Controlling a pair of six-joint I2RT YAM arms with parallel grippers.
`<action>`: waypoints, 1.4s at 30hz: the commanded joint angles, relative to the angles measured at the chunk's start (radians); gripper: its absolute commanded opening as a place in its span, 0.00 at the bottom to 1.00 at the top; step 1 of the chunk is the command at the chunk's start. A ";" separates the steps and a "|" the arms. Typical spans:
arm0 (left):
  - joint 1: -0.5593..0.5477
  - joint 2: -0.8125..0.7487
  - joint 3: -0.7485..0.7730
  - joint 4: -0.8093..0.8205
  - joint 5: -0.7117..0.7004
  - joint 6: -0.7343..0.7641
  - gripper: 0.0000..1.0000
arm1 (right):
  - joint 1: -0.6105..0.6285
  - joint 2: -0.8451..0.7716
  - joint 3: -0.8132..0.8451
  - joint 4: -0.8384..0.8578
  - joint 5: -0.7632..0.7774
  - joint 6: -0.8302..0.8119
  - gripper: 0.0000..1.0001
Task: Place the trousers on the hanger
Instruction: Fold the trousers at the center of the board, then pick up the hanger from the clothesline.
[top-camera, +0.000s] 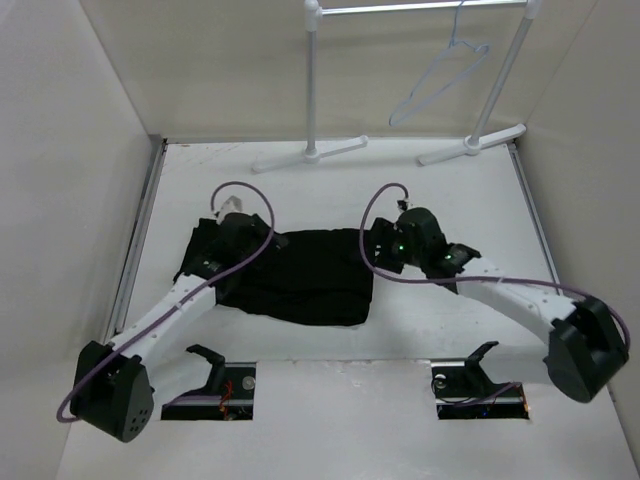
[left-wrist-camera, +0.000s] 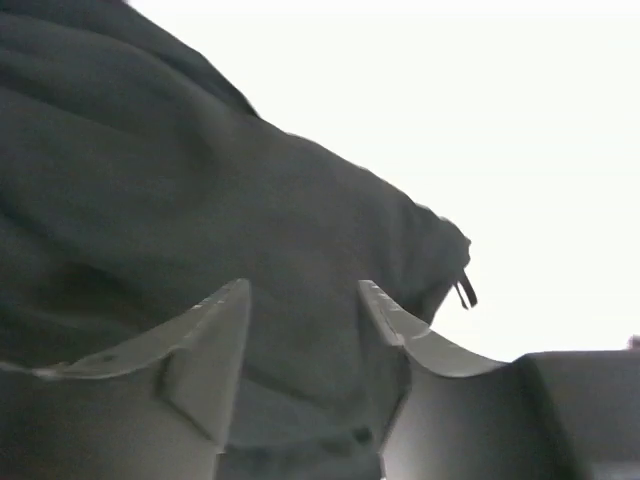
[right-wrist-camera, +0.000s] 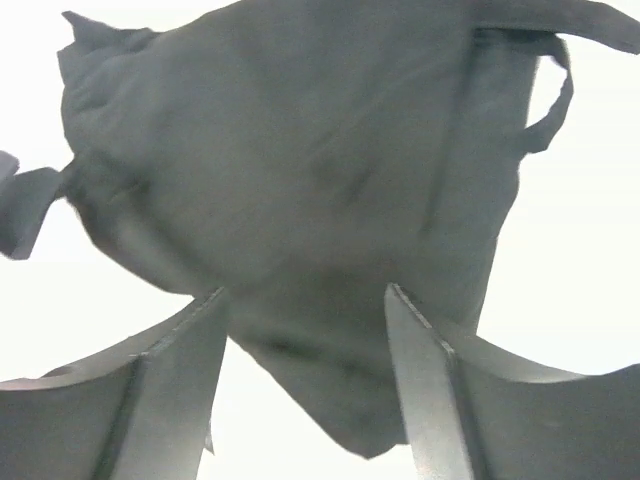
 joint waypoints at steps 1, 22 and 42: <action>-0.190 0.030 0.047 -0.051 -0.082 0.010 0.37 | -0.023 -0.150 0.144 -0.208 -0.050 -0.134 0.71; -0.388 0.797 0.469 0.193 0.000 0.030 0.32 | -0.514 0.426 1.243 -0.301 -0.059 -0.246 0.72; -0.321 0.312 0.213 0.014 -0.061 0.039 0.40 | -0.508 0.638 1.361 -0.089 -0.257 -0.179 0.19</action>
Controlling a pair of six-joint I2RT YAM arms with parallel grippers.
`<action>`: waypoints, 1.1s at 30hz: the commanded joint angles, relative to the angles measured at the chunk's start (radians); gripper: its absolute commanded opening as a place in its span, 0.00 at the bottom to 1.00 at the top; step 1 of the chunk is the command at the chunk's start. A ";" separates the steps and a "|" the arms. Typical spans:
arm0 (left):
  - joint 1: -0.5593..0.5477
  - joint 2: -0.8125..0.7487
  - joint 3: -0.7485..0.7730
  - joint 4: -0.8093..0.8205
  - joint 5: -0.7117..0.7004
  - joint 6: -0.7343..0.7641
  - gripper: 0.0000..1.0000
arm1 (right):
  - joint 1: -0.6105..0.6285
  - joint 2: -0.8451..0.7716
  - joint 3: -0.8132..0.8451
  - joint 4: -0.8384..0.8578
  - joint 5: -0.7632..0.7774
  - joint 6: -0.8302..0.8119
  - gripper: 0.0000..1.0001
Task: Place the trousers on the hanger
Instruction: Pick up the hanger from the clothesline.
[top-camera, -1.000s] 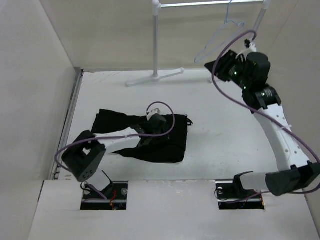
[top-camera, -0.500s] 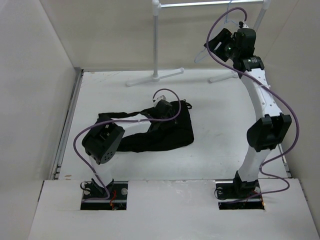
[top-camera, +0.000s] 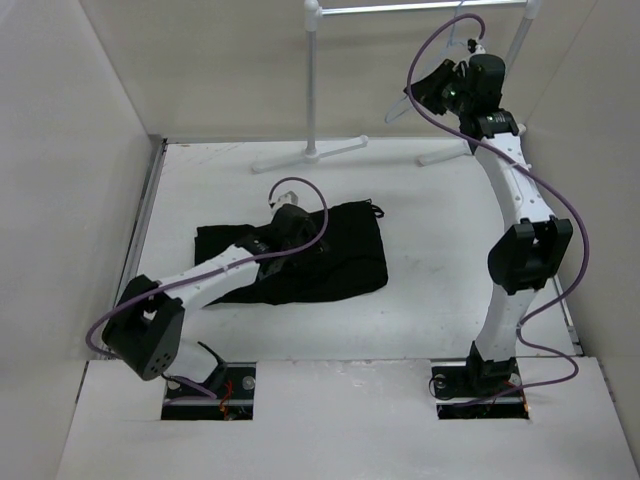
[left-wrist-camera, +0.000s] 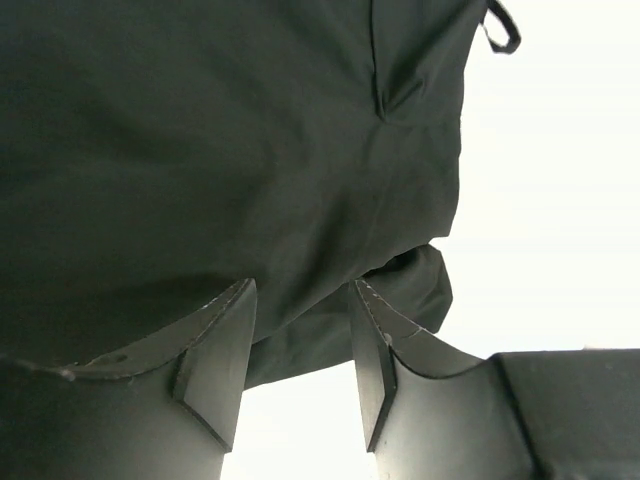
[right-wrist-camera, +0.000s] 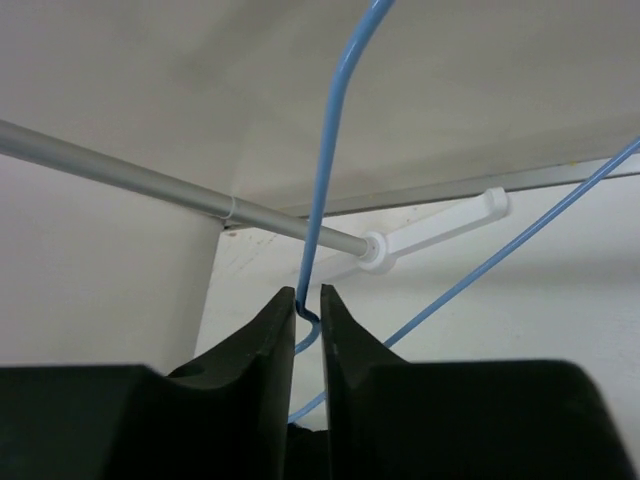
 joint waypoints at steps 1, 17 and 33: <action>0.028 -0.080 -0.014 -0.039 -0.024 0.017 0.40 | 0.006 -0.006 0.049 0.114 -0.064 0.040 0.16; 0.127 -0.223 0.077 -0.145 -0.044 0.055 0.54 | 0.011 -0.367 -0.296 0.254 -0.148 0.029 0.08; 0.010 -0.074 0.471 -0.147 0.036 0.122 0.57 | 0.084 -0.811 -0.883 0.107 -0.116 -0.115 0.07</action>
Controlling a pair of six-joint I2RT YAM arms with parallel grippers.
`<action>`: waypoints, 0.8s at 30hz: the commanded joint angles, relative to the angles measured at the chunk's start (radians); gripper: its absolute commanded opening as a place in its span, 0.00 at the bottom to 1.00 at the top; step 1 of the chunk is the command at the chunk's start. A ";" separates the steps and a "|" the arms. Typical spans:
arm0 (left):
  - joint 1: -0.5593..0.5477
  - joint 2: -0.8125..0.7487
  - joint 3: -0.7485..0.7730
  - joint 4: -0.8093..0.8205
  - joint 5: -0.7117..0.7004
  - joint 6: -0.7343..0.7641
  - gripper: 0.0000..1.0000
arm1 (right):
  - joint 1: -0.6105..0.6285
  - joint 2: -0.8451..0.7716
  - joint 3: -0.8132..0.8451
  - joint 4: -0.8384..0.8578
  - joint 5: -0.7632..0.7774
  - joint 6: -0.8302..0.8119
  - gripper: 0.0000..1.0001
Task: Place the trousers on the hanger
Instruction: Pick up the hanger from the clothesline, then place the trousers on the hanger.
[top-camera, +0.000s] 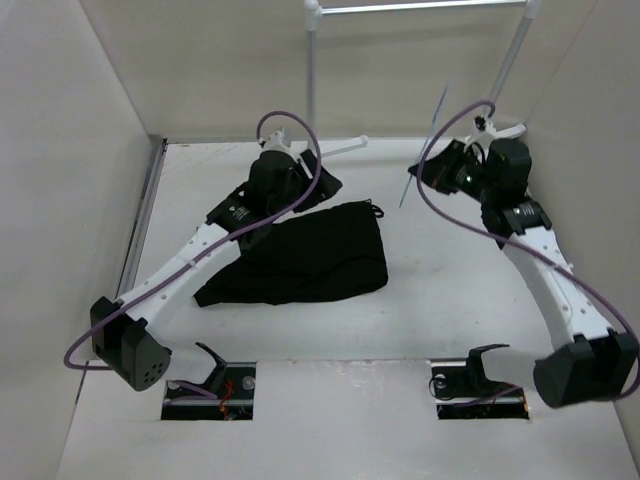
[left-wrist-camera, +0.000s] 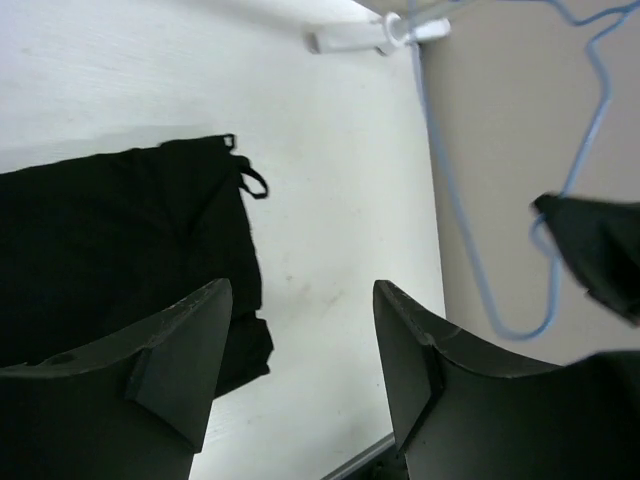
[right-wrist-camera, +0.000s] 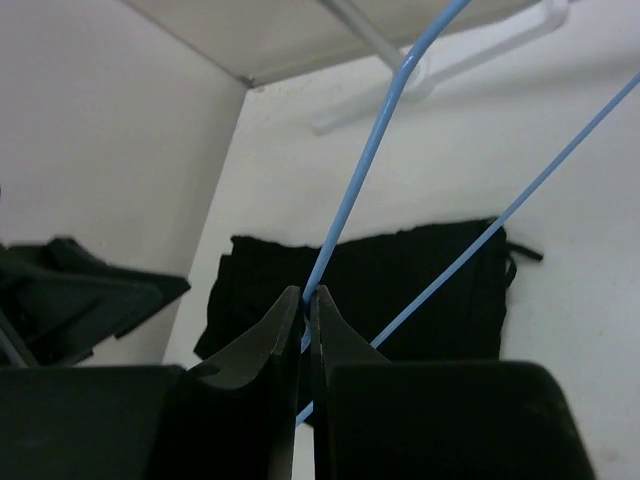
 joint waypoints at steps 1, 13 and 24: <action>-0.088 0.053 0.084 0.017 0.018 0.045 0.57 | 0.078 -0.175 -0.128 -0.022 0.026 -0.062 0.07; -0.313 0.283 0.230 0.020 -0.009 0.098 0.57 | 0.339 -0.496 -0.536 -0.204 0.257 -0.007 0.06; -0.342 0.409 0.284 -0.023 -0.049 0.114 0.51 | 0.434 -0.522 -0.564 -0.244 0.328 0.018 0.06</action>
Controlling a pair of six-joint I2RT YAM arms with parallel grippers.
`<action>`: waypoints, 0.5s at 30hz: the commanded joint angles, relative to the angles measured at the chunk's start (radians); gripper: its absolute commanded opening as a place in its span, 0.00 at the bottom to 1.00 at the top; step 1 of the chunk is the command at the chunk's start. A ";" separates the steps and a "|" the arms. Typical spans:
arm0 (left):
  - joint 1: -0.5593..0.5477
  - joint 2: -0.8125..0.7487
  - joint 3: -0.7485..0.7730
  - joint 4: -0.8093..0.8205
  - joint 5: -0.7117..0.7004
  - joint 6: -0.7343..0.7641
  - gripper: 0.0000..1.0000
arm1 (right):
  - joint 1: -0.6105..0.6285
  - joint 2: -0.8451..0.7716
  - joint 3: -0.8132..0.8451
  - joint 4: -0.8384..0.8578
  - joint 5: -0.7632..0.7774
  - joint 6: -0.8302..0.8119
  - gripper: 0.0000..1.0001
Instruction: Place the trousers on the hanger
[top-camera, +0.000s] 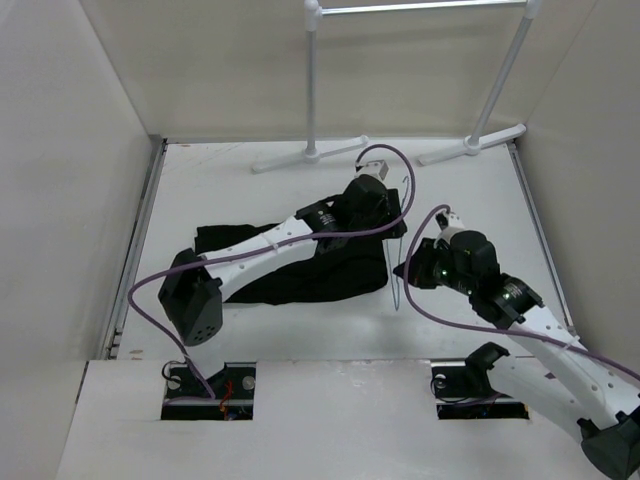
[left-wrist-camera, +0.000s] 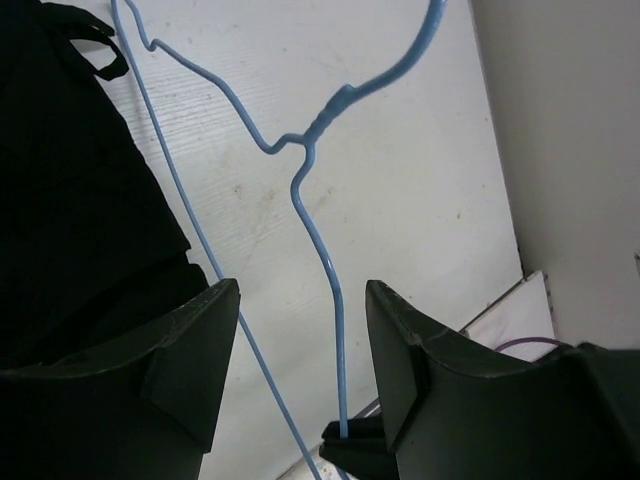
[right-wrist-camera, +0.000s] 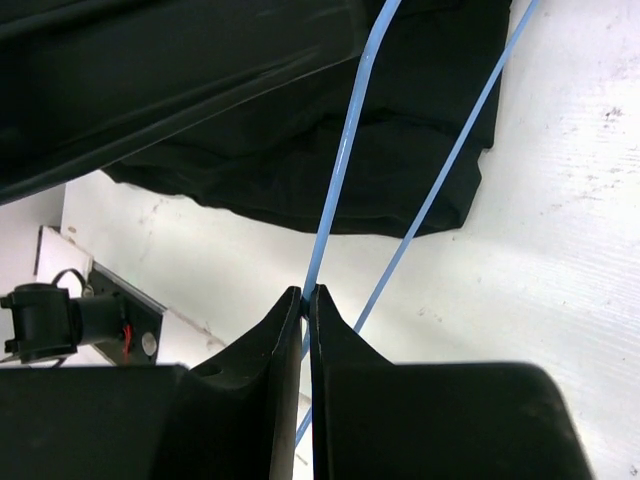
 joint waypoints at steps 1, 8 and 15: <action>-0.012 0.036 0.067 0.002 -0.023 0.023 0.51 | 0.041 -0.004 0.012 -0.013 0.050 0.009 0.06; -0.016 0.114 0.112 0.002 -0.053 0.021 0.43 | 0.077 0.019 0.035 -0.064 0.099 -0.005 0.06; -0.006 0.147 0.099 -0.003 -0.101 0.009 0.13 | 0.091 0.039 0.055 -0.161 0.143 0.001 0.06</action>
